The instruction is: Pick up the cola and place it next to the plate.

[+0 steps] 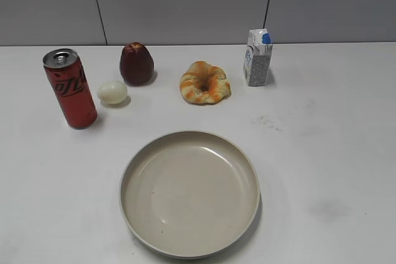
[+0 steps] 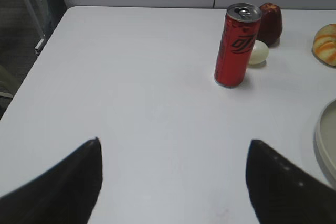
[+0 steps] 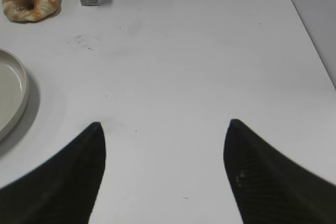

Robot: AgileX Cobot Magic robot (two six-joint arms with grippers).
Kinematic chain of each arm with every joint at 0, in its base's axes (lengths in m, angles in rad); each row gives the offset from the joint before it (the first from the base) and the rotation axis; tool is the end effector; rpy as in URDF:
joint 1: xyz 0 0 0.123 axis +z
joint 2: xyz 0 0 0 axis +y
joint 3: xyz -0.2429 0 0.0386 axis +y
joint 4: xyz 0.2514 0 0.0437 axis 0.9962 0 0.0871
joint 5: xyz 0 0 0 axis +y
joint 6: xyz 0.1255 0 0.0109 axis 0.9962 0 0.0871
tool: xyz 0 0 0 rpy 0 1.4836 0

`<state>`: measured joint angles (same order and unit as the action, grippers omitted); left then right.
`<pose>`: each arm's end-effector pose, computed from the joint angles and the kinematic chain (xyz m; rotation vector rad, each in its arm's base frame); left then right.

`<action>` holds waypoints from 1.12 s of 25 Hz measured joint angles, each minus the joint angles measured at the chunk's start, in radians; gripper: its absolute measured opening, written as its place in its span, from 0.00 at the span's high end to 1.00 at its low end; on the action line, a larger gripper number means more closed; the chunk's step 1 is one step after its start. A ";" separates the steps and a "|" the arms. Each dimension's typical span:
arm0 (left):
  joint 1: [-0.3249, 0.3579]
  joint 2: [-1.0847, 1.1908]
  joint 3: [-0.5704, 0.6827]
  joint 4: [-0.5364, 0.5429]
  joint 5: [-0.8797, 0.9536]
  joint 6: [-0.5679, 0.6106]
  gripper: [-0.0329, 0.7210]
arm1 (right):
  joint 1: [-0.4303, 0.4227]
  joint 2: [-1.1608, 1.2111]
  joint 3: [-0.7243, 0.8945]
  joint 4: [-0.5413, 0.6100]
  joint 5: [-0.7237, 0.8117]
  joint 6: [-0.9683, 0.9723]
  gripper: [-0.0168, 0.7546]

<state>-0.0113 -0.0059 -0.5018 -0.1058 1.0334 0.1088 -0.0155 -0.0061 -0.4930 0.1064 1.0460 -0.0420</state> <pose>0.0689 -0.0122 0.2675 0.1240 2.0016 -0.0635 0.0694 0.0105 0.2634 -0.0308 2.0269 0.0908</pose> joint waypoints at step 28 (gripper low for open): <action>-0.022 0.418 -0.045 -0.012 -0.537 0.000 0.17 | 0.000 0.000 0.000 0.000 0.000 0.000 0.28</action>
<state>-0.0334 0.4116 -0.5473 -0.1175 0.4966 0.1088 -0.0155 -0.0061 -0.4930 0.1064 1.0460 -0.0420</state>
